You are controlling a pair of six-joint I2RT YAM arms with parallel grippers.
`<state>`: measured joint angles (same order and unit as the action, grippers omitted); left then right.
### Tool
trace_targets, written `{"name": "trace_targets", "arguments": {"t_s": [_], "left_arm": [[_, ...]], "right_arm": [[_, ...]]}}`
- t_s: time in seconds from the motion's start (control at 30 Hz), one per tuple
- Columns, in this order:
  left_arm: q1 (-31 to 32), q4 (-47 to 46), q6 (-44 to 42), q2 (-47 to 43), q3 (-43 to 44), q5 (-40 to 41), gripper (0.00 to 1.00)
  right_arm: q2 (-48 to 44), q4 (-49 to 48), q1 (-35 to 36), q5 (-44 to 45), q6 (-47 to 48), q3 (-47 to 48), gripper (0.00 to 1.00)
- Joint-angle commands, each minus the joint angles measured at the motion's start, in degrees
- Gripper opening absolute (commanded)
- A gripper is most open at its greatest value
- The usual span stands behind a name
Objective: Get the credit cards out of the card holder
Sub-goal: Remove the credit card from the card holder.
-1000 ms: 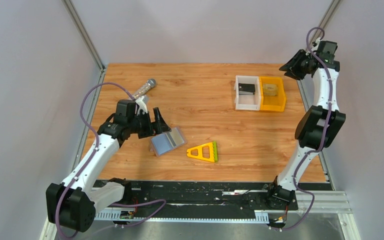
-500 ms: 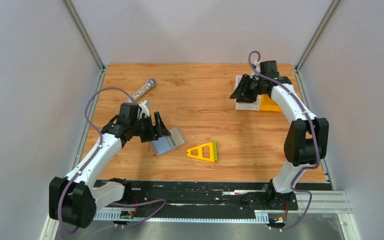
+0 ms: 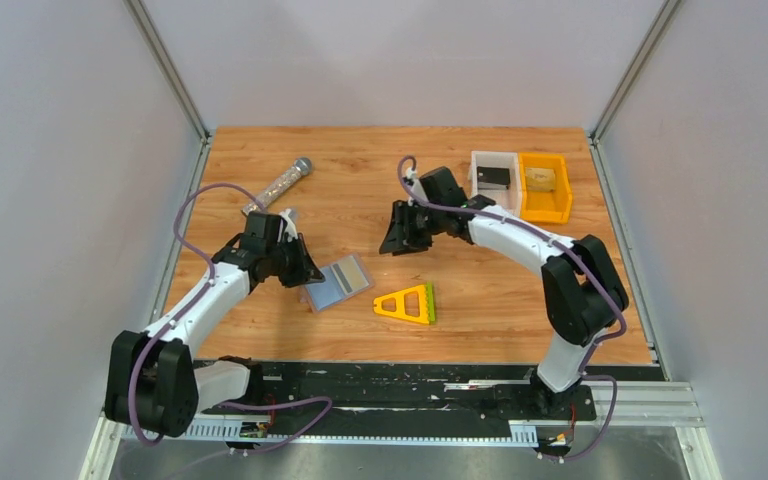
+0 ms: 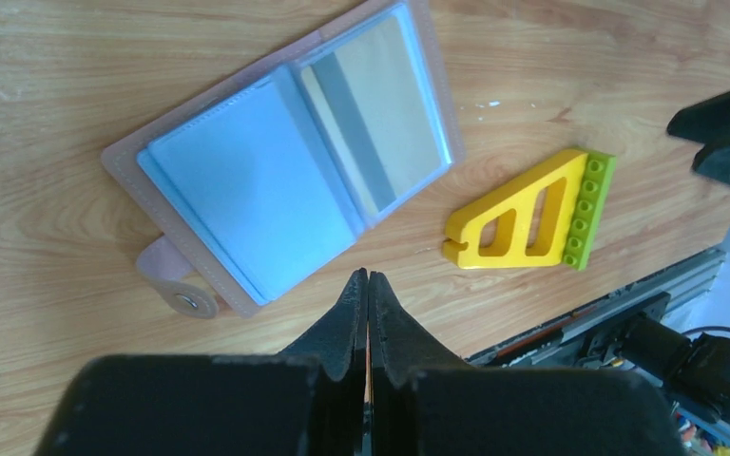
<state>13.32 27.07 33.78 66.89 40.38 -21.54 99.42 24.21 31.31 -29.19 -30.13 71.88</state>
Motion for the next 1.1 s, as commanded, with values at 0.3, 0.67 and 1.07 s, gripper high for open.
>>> {"name": "trace_targets", "arguments": {"t_s": [0.3, 0.67, 1.07], "left_arm": [[-2.0, -9.2, 3.6, 7.4, -3.7, 0.8, 0.0], [-2.7, -11.1, 3.2, 9.8, -5.2, 0.7, 0.0], [-3.0, -11.7, 2.8, 10.6, -6.1, 0.4, 0.0]], "right_arm": [[11.8, -10.8, 8.9, 3.4, -4.5, 4.2, 0.42], [16.2, -12.2, 9.6, 0.5, -5.5, 6.4, 0.41], [19.6, -12.3, 10.6, -0.4, -5.7, 7.8, 0.41]]}}
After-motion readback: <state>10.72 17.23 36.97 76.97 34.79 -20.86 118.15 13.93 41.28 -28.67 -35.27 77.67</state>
